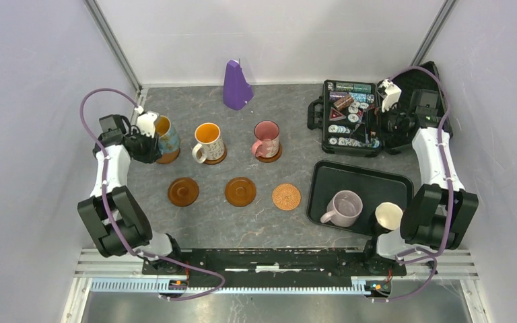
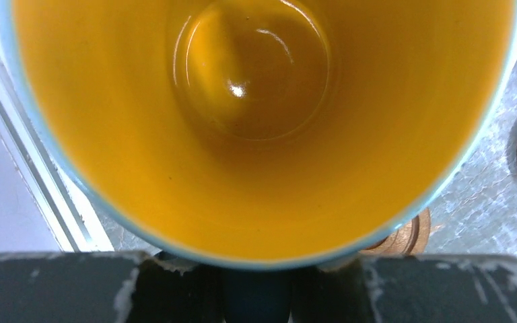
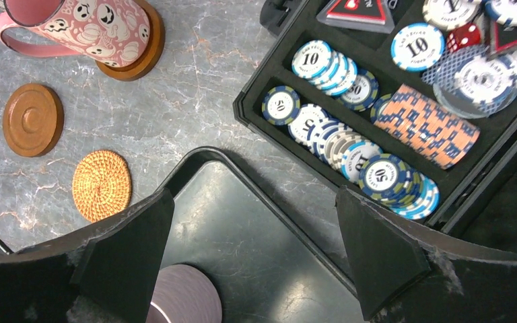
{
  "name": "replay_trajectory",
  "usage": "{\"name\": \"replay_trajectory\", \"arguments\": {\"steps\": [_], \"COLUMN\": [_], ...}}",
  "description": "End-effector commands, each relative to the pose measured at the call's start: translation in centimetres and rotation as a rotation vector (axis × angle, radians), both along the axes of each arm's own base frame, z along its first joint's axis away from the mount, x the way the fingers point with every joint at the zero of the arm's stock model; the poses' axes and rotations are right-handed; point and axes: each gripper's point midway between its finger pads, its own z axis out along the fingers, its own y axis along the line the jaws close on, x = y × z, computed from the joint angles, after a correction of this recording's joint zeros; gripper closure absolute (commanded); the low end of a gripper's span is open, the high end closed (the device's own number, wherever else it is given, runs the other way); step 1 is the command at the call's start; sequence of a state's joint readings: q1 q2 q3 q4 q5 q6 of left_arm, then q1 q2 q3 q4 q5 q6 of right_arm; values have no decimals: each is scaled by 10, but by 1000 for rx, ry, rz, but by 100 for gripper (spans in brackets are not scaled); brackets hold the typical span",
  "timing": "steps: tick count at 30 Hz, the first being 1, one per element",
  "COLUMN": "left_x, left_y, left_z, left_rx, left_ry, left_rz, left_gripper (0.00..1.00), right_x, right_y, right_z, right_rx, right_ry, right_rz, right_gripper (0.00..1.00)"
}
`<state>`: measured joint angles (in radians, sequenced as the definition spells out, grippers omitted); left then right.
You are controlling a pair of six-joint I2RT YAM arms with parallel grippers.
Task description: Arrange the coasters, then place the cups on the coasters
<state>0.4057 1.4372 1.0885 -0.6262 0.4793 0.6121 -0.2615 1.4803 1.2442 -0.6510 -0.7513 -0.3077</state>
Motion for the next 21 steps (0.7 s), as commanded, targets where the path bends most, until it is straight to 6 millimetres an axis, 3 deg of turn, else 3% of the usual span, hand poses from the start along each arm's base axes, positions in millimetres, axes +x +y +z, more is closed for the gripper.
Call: {"name": "replay_trajectory", "arguments": {"steps": [1,11,21], "left_x": [42,57,55], "left_y": [8,32,49], "left_z": [38,-2,-20], "left_rx": [120,110,136], "left_ry": [-260,-176,-135], "left_rz": [-190,-184,-200], "left_gripper": [98,98,98], "right_x": [8,2,-2], "right_y": [-6,-8,-10], "right_z": [18,14,8], "right_rx": [-58,-99,-121], "right_ry": [-33,-22,-10], "right_rz": [18,17,12], "right_gripper": [2,2,2]}}
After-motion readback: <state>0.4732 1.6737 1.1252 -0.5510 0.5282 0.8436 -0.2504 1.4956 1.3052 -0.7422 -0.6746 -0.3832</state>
